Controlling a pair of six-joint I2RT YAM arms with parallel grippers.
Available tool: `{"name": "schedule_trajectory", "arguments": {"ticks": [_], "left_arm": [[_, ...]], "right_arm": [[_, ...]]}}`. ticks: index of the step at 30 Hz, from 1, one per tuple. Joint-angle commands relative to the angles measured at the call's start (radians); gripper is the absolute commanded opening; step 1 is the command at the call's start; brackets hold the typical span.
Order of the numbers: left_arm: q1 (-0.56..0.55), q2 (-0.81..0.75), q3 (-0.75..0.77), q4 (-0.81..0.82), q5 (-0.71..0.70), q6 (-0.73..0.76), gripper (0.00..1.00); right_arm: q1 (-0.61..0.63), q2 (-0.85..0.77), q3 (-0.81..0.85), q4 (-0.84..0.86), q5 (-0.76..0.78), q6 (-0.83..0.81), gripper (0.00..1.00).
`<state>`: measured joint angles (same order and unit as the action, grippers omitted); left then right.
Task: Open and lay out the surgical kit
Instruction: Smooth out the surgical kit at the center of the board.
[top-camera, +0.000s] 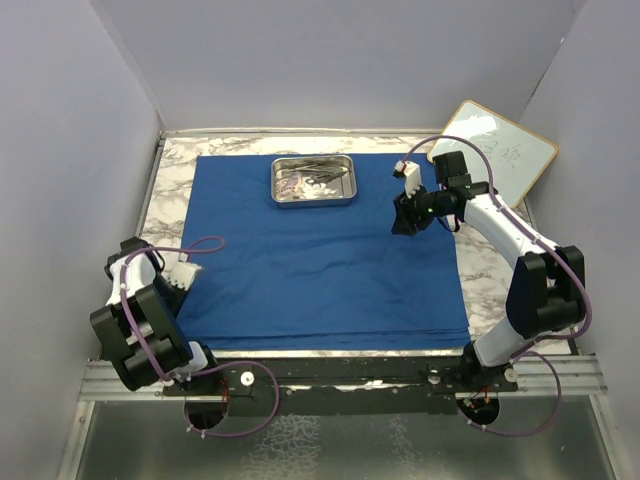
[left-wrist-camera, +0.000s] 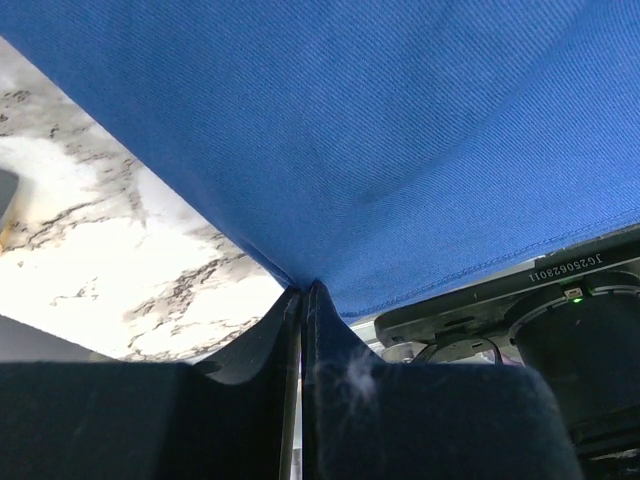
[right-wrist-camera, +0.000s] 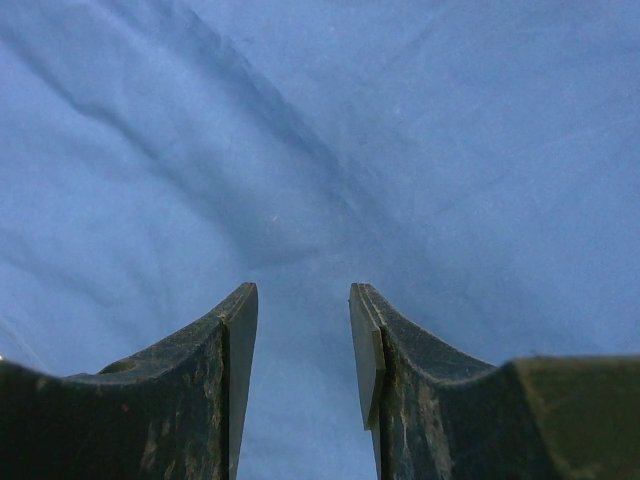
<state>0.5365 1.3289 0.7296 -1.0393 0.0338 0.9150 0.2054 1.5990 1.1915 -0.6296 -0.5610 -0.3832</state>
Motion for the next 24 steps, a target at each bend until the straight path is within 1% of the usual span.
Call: {"name": "schedule_trajectory", "arguments": {"ticks": [1, 6, 8, 9, 10, 12, 13, 15, 17, 19, 21, 24], "left_arm": [[0.005, 0.032, 0.006, 0.000, -0.091, 0.011, 0.03], [0.005, 0.035, -0.035, 0.033, -0.123, 0.037, 0.21], [0.005, 0.020, -0.035, 0.045, -0.139, 0.048, 0.30], [0.006, 0.010, -0.029, 0.050, -0.142, 0.054, 0.37], [0.005, -0.001, -0.017, 0.054, -0.140, 0.055, 0.46], [0.005, -0.027, 0.023, 0.060, -0.113, 0.049, 0.60], [0.005, -0.038, 0.047, 0.060, -0.090, 0.038, 0.69], [0.003, -0.056, 0.106, 0.058, -0.022, 0.010, 0.79], [-0.019, -0.069, 0.153, 0.055, 0.047, -0.035, 0.81], [-0.077, -0.078, 0.185, 0.049, 0.108, -0.094, 0.82], [-0.175, -0.090, 0.210, 0.051, 0.169, -0.162, 0.81], [-0.368, -0.107, 0.258, 0.084, 0.245, -0.269, 0.81]], "right_arm": [[-0.001, 0.005, 0.009, -0.011, -0.028, -0.018, 0.42], [0.000, -0.017, 0.015, -0.027, -0.006, -0.030, 0.42], [-0.001, -0.033, 0.014, -0.060, 0.010, -0.063, 0.42], [0.000, -0.044, 0.008, -0.083, 0.012, -0.089, 0.42], [-0.001, -0.056, -0.001, -0.110, 0.012, -0.125, 0.43], [0.000, -0.084, -0.026, -0.179, 0.004, -0.230, 0.43], [0.000, -0.096, -0.040, -0.219, 0.002, -0.285, 0.43], [0.000, -0.124, -0.064, -0.326, 0.020, -0.382, 0.44], [0.001, -0.160, -0.100, -0.374, 0.073, -0.440, 0.44], [0.001, -0.202, -0.138, -0.403, 0.110, -0.480, 0.46], [0.000, -0.237, -0.160, -0.416, 0.114, -0.495, 0.46], [0.000, -0.273, -0.169, -0.316, 0.150, -0.406, 0.47]]}}
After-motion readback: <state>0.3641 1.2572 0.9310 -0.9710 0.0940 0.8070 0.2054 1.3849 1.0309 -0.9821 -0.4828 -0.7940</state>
